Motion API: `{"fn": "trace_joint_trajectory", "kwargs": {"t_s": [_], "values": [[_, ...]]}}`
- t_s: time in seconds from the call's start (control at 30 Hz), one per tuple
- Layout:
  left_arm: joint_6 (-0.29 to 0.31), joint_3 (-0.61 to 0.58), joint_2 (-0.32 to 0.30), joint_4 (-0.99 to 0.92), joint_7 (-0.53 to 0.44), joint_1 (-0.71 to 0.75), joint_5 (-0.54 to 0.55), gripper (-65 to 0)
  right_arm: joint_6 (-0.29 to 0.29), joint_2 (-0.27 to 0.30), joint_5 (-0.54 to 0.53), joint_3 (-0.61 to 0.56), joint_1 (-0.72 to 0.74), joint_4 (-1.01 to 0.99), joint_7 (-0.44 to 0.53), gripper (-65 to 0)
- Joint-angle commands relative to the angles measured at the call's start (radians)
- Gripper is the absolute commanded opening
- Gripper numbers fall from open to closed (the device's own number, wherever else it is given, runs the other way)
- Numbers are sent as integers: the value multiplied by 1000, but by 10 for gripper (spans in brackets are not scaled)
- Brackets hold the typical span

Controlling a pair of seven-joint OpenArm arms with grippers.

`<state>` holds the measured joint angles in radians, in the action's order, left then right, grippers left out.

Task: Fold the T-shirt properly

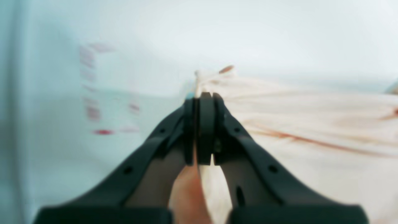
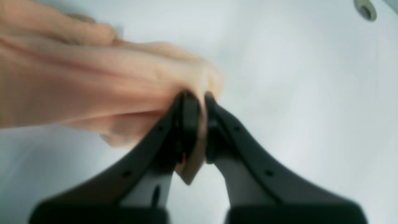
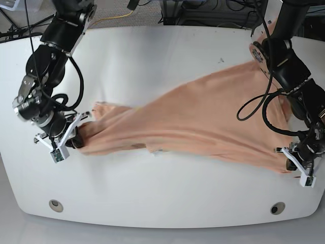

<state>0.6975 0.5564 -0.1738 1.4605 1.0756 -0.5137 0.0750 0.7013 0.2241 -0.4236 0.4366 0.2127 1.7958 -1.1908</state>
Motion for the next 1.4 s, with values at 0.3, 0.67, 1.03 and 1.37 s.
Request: {"fn": "trace_joint_trajectory", "kwargs": {"t_s": [0.3, 0.67, 1.03, 1.37], "values": [[1, 0, -60, 196, 125, -213, 16, -650, -3, 154, -7, -55, 351, -216, -22, -650], [1, -6, -132, 225, 239, -495, 12, -650, -3, 229, -11, -285, 721, -228, -62, -650], [1, -62, -183, 162, 245, -642, 16, -650, -3, 262, -13, -410, 884, -143, -146, -650], [1, -57, -177, 346, 286, -395, 18, -650, -3, 206, -13, -296, 400, 143, -151, -650]]}}
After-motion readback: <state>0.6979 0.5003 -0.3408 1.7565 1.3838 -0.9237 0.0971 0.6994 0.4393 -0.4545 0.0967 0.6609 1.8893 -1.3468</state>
